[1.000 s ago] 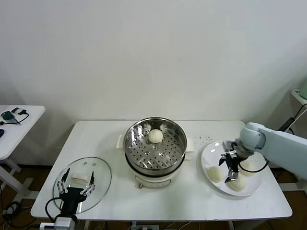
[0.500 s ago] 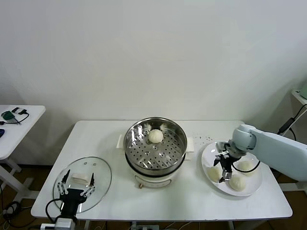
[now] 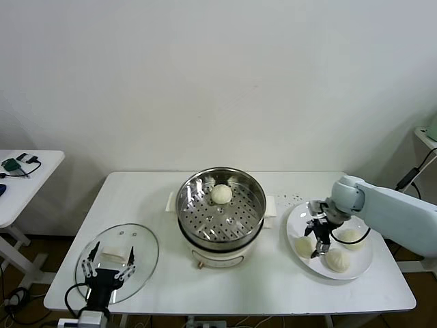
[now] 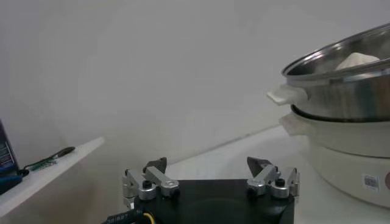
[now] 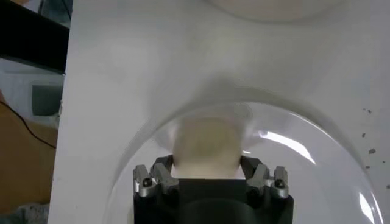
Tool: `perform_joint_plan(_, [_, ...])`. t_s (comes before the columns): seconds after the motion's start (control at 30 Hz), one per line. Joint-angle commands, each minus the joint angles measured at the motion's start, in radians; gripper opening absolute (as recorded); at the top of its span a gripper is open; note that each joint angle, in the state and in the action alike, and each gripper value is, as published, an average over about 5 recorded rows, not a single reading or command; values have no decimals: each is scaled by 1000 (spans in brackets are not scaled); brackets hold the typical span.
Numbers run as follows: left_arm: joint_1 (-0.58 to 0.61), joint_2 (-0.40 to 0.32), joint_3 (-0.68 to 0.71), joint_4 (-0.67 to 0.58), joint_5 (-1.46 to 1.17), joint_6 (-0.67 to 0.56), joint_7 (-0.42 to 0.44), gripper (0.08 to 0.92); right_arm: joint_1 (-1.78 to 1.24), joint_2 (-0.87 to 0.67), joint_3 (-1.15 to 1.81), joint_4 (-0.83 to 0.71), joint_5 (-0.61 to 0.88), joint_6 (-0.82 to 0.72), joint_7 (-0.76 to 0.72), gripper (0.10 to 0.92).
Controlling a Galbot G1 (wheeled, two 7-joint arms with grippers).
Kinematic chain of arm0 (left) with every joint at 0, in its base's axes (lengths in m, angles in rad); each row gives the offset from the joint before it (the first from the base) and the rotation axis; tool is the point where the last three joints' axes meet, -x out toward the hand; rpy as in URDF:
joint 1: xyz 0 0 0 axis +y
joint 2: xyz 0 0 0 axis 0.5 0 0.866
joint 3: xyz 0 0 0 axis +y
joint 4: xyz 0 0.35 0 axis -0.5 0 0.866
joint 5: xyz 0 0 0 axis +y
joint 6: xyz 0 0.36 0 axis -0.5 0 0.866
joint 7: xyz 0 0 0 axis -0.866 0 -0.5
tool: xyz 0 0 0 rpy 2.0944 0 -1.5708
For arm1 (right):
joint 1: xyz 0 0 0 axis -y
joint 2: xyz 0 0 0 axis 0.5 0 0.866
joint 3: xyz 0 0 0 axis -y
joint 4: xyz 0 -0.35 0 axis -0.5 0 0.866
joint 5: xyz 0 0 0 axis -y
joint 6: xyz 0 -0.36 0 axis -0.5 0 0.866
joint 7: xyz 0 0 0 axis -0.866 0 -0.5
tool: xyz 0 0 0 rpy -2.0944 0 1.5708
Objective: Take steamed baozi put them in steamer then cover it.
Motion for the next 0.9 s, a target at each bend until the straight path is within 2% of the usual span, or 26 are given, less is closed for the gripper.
perform_joint_plan(0.03, [6, -5, 1, -2, 3, -1, -1, 823, 36, -3, -14, -3, 20, 11, -4, 703])
perform_joint_plan(0.27, [24, -3, -4, -17, 10, 0, -3, 823, 366, -20, -233, 4, 190, 46, -27, 688])
perform_joint_plan(0.5, [39, -10, 9, -28, 10, -3, -3, 823, 698, 120, -405, -42, 360, 80, -48, 687])
perform_joint_plan(0.7, [45, -12, 23, -45, 14, -2, 1, 823, 776, 246, -385, -26, 433, 45, -44, 687])
perform_joint_plan(0.9, [39, -11, 23, -54, 32, 3, 3, 823, 706, 396, -280, -33, 463, -19, -3, 687])
